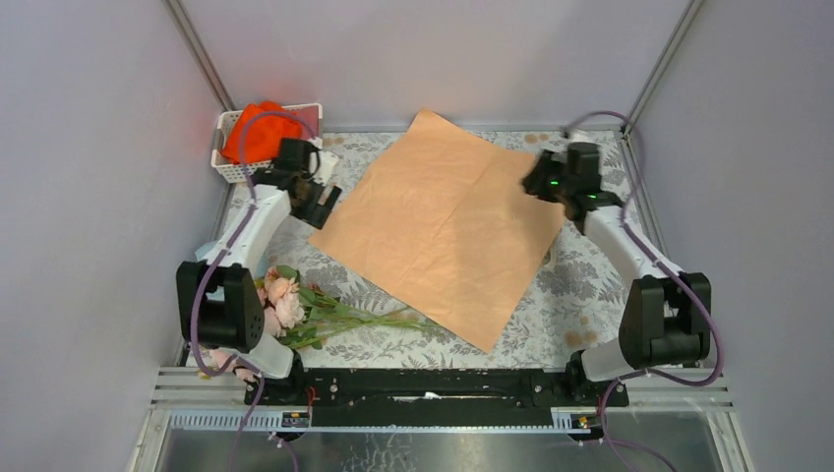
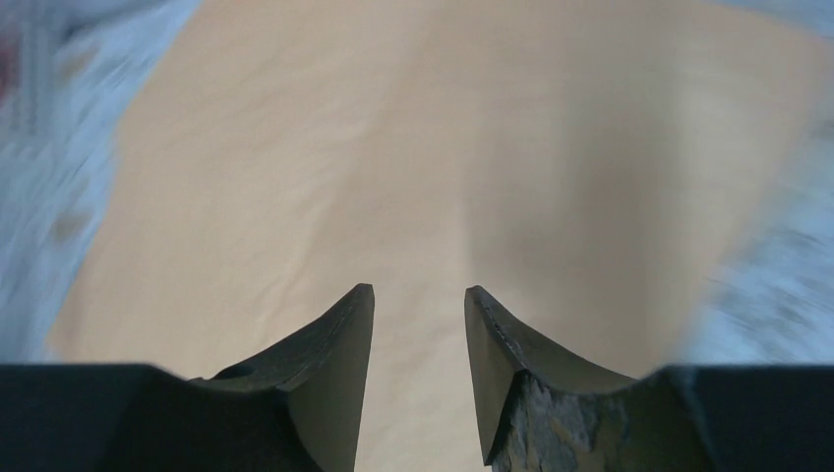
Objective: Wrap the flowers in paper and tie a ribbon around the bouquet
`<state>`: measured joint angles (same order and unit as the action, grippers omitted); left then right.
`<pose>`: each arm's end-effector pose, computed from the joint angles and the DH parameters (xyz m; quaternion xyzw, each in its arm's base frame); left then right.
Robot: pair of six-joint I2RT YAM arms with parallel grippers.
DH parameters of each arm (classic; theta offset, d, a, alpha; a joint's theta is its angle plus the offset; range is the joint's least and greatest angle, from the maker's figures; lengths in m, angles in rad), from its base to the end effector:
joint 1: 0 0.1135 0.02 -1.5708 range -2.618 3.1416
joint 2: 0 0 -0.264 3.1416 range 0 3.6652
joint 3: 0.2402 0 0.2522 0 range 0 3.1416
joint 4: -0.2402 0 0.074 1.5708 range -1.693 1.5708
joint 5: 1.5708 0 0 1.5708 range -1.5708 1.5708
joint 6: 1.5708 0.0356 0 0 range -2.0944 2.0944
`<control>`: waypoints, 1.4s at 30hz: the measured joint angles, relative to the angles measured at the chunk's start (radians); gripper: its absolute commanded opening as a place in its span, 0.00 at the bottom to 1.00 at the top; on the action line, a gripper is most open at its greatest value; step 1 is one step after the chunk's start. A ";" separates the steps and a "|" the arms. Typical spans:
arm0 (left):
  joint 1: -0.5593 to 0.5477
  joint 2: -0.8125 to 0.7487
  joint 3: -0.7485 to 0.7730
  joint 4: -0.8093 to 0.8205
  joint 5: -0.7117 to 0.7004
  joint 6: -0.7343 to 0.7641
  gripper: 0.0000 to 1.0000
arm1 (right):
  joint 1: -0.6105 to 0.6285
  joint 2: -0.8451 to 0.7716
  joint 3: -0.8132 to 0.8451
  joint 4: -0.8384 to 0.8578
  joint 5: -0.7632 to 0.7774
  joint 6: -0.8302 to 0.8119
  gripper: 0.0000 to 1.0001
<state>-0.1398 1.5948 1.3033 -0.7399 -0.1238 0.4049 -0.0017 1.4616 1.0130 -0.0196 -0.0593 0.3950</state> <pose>0.3317 -0.0422 0.2707 0.2429 0.9310 0.0942 0.2557 0.3357 0.0015 0.2743 0.1526 0.8378 0.1271 0.5085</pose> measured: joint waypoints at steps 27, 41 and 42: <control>0.267 -0.253 -0.161 -0.033 0.190 -0.082 0.98 | 1.054 0.543 0.290 0.026 -0.473 -0.442 0.38; 0.267 -0.253 -0.162 -0.033 0.212 -0.083 0.98 | 1.055 0.576 0.312 0.034 -0.415 -0.377 0.00; 0.267 -0.254 -0.161 -0.033 0.212 -0.083 0.98 | 1.055 0.576 0.315 0.039 -0.420 -0.363 0.00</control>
<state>0.1272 1.3411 1.1419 -0.7727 0.0883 0.3222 1.0534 2.0377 1.3281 0.0196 -0.4797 0.0322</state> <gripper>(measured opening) 0.983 0.046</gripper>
